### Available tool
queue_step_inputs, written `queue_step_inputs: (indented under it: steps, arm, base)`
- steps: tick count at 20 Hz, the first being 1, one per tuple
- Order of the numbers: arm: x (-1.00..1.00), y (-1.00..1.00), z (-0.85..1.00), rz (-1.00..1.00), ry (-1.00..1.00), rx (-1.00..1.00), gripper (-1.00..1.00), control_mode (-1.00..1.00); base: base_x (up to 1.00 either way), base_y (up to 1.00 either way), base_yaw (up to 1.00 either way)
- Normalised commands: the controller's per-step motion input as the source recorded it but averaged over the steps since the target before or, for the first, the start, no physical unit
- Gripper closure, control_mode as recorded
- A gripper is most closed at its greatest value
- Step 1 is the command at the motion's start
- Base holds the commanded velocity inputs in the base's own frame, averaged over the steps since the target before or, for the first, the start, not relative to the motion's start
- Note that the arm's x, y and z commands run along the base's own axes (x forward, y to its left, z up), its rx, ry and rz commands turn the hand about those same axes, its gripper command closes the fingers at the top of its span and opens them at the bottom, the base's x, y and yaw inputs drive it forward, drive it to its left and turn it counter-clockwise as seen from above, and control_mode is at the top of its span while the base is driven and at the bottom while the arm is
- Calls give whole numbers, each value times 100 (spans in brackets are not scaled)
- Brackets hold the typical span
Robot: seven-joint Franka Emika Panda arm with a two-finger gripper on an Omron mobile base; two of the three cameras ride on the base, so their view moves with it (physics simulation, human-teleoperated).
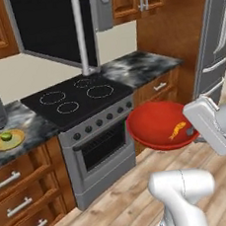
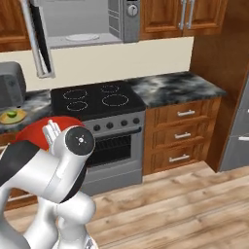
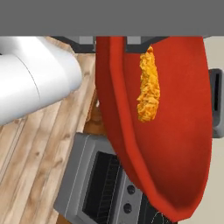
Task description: Remove the kiwi from the bowl and place it on the small plate. Then place the bowl with only the shrimp in the microwave, close the door, and press the start button to microwave the shrimp.
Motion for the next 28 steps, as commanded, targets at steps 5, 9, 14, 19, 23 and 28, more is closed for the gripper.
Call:
queue_step_inputs:
  steps: [5,9,14,19,23,28]
  arm:
    - [0,0,0,0,0,0,100,100]
    - [0,0,0,0,0,0,100,100]
    - [0,0,0,0,0,0,100,100]
    - [0,0,0,0,0,0,100,100]
    - [0,0,0,0,0,0,100,100]
    - [0,0,0,0,0,0,100,100]
  base:
    - [100,-65,5]
    - [100,-15,25]
    - [100,-24,36]
    - [97,-26,41]
    - [59,-2,43]
    - [48,0,33]
